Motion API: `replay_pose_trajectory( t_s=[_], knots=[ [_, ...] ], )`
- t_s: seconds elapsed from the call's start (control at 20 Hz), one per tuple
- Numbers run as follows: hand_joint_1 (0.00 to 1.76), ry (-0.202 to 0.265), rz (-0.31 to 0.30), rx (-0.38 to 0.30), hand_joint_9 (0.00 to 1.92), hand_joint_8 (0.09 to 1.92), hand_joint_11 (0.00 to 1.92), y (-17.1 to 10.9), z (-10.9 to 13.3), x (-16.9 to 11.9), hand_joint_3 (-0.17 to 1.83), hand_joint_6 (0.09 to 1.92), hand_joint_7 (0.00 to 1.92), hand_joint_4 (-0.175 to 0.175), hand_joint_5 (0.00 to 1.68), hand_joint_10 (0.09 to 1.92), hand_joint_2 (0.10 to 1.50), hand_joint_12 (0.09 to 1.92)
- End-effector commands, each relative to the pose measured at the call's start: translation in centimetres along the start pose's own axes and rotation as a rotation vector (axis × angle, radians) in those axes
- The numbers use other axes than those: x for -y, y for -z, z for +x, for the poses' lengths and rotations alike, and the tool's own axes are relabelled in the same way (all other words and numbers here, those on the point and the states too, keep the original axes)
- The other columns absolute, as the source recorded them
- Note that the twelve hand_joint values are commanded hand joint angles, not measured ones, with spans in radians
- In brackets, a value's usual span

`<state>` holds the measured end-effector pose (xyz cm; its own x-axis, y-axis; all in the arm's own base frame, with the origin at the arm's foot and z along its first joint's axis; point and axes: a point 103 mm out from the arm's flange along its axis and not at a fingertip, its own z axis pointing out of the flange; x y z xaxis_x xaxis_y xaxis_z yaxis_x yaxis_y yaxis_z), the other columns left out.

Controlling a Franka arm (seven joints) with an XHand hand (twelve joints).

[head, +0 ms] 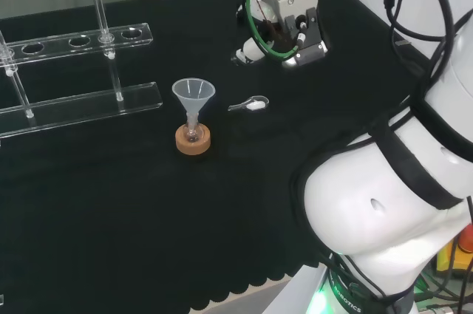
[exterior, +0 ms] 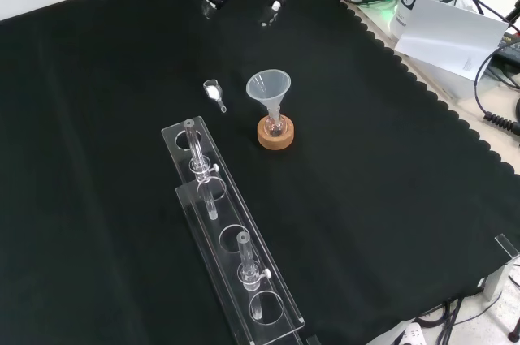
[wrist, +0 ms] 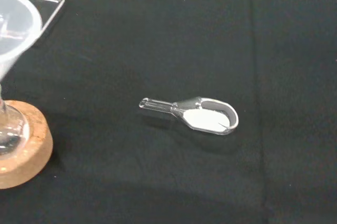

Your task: Pick up the weighing funnel.

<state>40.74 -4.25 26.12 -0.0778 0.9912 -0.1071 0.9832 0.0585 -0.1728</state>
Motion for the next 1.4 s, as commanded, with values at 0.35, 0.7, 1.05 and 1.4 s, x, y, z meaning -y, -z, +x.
replay_pose_trajectory(
  t_s=[0.35, 0.7, 1.05, 1.4],
  knots=[
    [0.67, 0.006, 0.038, -0.116, 0.73, 0.71, 0.48, -5.1, -3.8, -3.7, 0.39, 0.20, 0.52, -0.064, 0.55, 0.55, 0.78, 1.28],
    [0.73, 0.024, 0.043, -0.117, 0.74, 0.71, 0.49, -7.4, -4.3, -5.5, 0.39, 0.21, 0.53, -0.065, 0.55, 0.54, 0.76, 1.27],
    [0.83, 0.029, 0.067, -0.111, 0.76, 0.71, 0.52, -8.9, -3.9, -6.6, 0.41, 0.25, 0.53, -0.067, 0.53, 0.53, 0.73, 1.25],
    [0.86, 0.050, 0.062, -0.116, 0.77, 0.72, 0.53, -9.8, -3.6, -7.1, 0.49, 0.34, 0.53, -0.067, 0.49, 0.51, 0.69, 1.24]
  ],
)
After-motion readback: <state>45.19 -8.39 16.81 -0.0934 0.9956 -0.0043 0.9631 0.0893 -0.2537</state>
